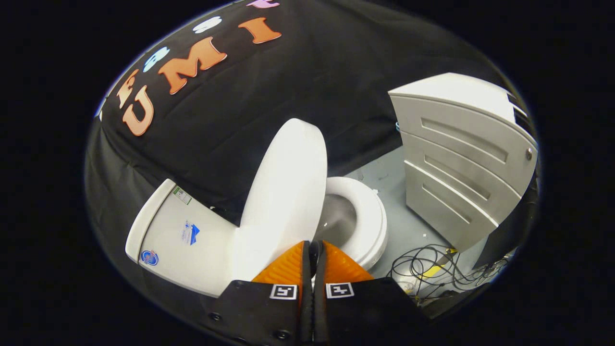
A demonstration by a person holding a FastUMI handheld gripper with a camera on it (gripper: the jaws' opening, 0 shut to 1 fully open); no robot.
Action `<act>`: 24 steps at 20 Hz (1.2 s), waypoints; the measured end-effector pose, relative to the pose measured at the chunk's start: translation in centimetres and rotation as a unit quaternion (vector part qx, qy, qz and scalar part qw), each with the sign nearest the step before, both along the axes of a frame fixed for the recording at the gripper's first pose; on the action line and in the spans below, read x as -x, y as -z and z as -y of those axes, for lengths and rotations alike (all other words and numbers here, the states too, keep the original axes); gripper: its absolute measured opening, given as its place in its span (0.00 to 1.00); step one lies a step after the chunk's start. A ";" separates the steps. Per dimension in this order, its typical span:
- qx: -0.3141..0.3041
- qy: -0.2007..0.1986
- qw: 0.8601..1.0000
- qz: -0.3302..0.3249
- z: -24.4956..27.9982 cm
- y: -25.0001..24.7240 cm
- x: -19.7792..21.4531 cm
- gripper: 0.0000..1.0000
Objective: Open the toilet lid.
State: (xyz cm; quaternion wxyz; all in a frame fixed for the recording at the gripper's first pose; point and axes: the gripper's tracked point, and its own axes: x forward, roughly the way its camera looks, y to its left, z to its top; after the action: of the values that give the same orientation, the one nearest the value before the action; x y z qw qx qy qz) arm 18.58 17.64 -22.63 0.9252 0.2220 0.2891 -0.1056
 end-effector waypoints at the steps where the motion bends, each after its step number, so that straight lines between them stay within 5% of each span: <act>1: 0.024 -0.001 1.000 -0.004 -0.6 -0.7 0.0 0.08; 7: 0.176 -0.031 0.984 0.019 -5.0 -5.1 -0.4 0.08; 12: 0.226 -0.053 0.972 0.047 -9.7 -8.4 -0.9 0.08; 20: 0.339 -0.122 0.927 0.105 -22.0 -12.5 -1.7 0.08; 24: 0.336 -0.137 0.924 0.119 -26.5 -12.8 -2.1 0.08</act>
State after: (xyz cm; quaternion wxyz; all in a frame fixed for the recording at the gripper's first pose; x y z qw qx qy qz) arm 20.70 44.15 -9.86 0.9785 -0.1329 0.1522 -0.0421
